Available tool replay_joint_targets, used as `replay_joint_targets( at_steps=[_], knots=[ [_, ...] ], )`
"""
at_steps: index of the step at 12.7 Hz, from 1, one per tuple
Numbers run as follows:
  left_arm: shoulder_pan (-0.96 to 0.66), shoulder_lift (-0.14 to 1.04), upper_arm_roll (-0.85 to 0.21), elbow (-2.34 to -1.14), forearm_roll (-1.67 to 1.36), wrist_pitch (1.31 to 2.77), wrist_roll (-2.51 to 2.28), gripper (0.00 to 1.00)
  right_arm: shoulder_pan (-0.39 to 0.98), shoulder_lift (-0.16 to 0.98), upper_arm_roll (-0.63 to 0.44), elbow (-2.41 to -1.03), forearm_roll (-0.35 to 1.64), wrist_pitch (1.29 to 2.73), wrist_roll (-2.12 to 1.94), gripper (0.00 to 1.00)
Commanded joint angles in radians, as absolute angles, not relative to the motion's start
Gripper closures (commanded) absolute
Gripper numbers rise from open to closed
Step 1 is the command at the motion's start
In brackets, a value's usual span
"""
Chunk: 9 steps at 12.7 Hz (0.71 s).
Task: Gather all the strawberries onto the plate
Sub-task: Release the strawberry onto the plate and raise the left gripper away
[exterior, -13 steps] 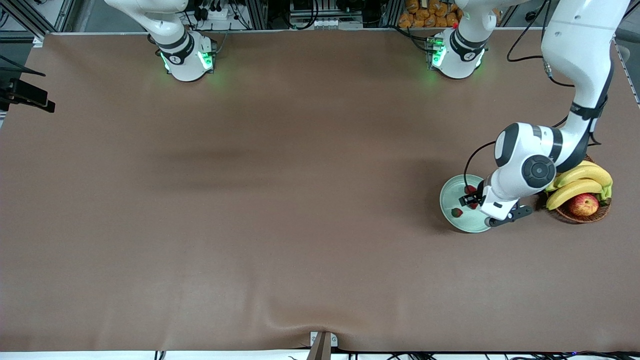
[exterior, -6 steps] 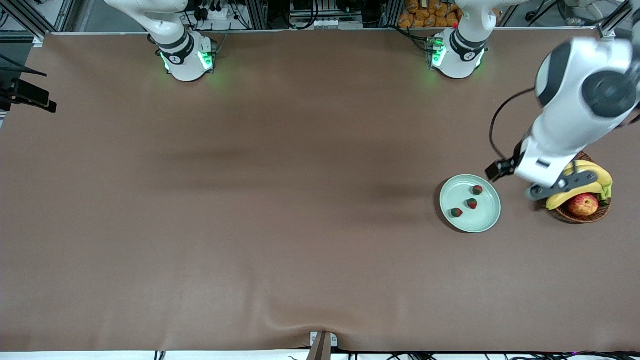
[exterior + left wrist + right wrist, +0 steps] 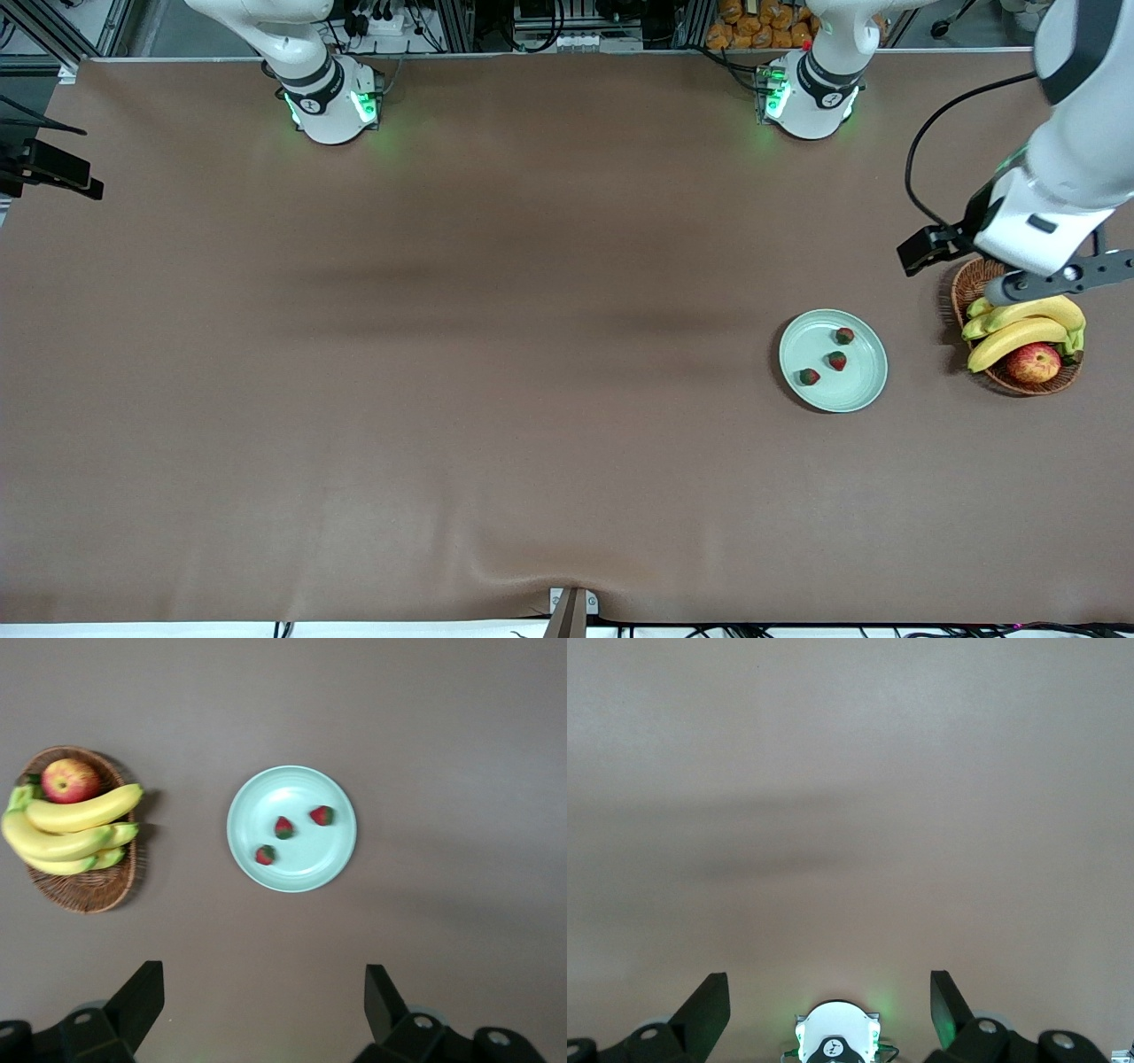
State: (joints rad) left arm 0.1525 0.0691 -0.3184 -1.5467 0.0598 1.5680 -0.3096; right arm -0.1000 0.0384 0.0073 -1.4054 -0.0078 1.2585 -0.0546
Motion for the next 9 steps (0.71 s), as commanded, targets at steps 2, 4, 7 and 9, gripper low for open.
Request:
replay_joint_targets(
  at_steps=[2,4,7,9],
  knots=[
    [0.118,-0.003,-0.18,-1.569,-0.015,1.549,-0.157,0.0,-0.114,0.028,0.021,-1.407,0.014,1.255,-0.038,0.0],
    [0.091,-0.024,-0.143,-1.585,-0.015,1.522,-0.114,0.0,-0.112,0.028,0.021,-1.405,0.023,1.255,-0.04,0.0],
    [0.072,-0.028,-0.14,-1.574,-0.014,1.493,-0.118,0.0,-0.101,0.025,0.012,-1.405,0.025,1.255,-0.04,0.0],
    [0.06,-0.037,-0.14,-1.571,-0.014,1.48,-0.121,0.0,-0.098,0.025,0.011,-1.405,0.02,1.253,-0.04,0.0]
  ],
)
